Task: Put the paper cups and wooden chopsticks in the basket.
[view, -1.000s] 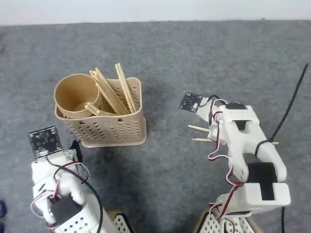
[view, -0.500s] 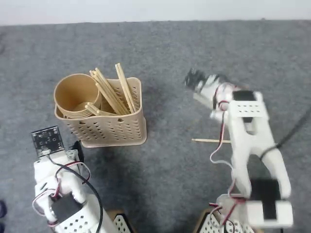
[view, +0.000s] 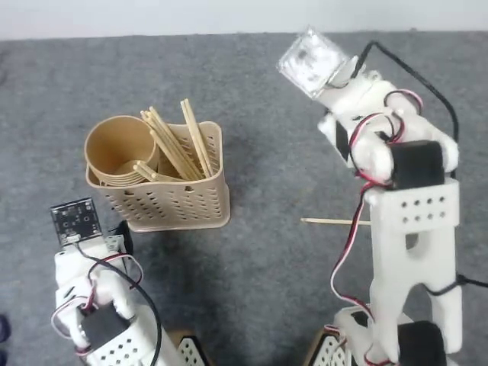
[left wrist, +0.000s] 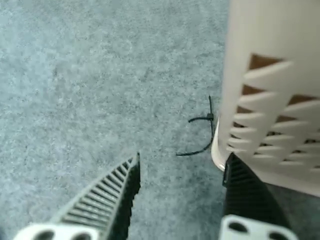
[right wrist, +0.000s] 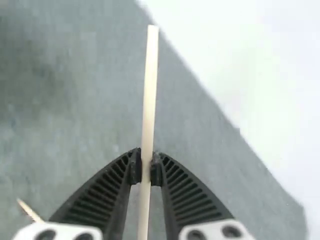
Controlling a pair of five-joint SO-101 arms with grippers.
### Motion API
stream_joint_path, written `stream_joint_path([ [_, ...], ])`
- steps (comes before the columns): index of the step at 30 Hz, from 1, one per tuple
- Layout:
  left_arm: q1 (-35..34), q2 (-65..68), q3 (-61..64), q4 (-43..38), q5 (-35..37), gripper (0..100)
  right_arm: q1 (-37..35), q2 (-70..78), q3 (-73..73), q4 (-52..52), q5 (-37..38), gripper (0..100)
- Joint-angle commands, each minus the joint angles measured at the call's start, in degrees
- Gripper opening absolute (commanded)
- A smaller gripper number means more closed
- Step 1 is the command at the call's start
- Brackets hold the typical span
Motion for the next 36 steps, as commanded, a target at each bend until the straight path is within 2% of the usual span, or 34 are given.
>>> stream_joint_path([
  [1, 0.3, -1.1, -0.3, -1.8, -0.7, 25, -4.5, -2.4, -6.3, -2.1, -11.0, 0.7],
  [9, 0.3, -1.1, -0.3, -1.8, -0.7, 25, -9.9, -2.6, -10.0, -10.6, -38.9, 0.7],
  [13, 0.3, -1.1, -0.3, -1.8, -0.6, 25, -10.9, -5.7, -8.1, -19.1, -47.8, 0.7],
  [16, 0.4, -1.1, -0.3, -1.8, -0.6, 25, -15.5, -9.4, -2.6, -26.0, -48.1, 0.7],
  [21, 0.4, -1.1, -0.3, -1.8, -0.6, 25, -23.5, -16.7, 15.9, -40.1, -47.8, 0.6],
  [27, 0.4, -1.1, -0.3, -1.8, -0.6, 25, -27.6, -22.6, 36.0, -57.5, -41.4, 0.6],
  [36, 0.4, -1.1, -0.3, -1.8, -0.6, 25, -30.0, -18.6, 38.2, -63.9, -41.3, 0.6],
])
